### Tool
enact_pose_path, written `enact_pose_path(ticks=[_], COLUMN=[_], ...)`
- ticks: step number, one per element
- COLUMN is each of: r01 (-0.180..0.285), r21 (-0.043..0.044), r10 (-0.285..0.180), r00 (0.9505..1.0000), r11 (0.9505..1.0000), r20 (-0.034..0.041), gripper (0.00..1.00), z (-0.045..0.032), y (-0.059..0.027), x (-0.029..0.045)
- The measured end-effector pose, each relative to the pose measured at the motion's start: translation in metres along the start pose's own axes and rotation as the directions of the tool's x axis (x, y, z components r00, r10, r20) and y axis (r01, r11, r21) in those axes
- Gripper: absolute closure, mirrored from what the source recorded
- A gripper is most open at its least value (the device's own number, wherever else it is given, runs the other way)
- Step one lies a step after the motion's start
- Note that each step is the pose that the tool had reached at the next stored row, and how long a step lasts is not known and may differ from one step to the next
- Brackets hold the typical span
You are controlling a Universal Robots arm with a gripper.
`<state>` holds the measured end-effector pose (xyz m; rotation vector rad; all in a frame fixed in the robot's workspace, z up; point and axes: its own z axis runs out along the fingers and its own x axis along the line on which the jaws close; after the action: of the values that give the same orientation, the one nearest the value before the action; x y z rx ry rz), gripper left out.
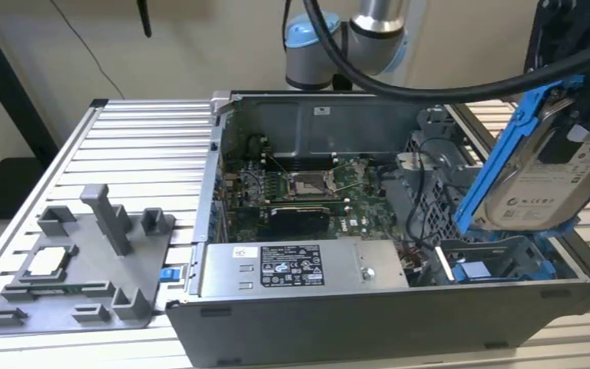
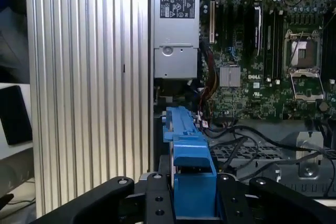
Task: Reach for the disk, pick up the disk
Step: 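Pick up the disk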
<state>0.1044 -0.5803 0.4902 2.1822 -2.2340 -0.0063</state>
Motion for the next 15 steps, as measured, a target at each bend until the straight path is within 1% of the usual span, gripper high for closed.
enact_pose_path(ticks=[3, 5, 7, 15], r01=[0.0, 0.001, 0.011, 0.012], r21=[-0.0001, -0.0001, 0.0, 0.0001], r10=[0.0, -0.001, -0.011, -0.012], r00=[1.0, 1.0, 0.9999, 0.9999], r11=[1.0, 1.0, 0.9999, 0.9999], r20=[0.0001, 0.0003, -0.0001, 0.0], gripper=[1.0, 1.0, 1.0, 1.0], z=[-0.0001, -0.0001, -0.0003, -0.0002], y=[-0.0136, -0.021, -0.0214, -0.0215], x=[0.0011, 0.0018, 0.0019, 0.002])
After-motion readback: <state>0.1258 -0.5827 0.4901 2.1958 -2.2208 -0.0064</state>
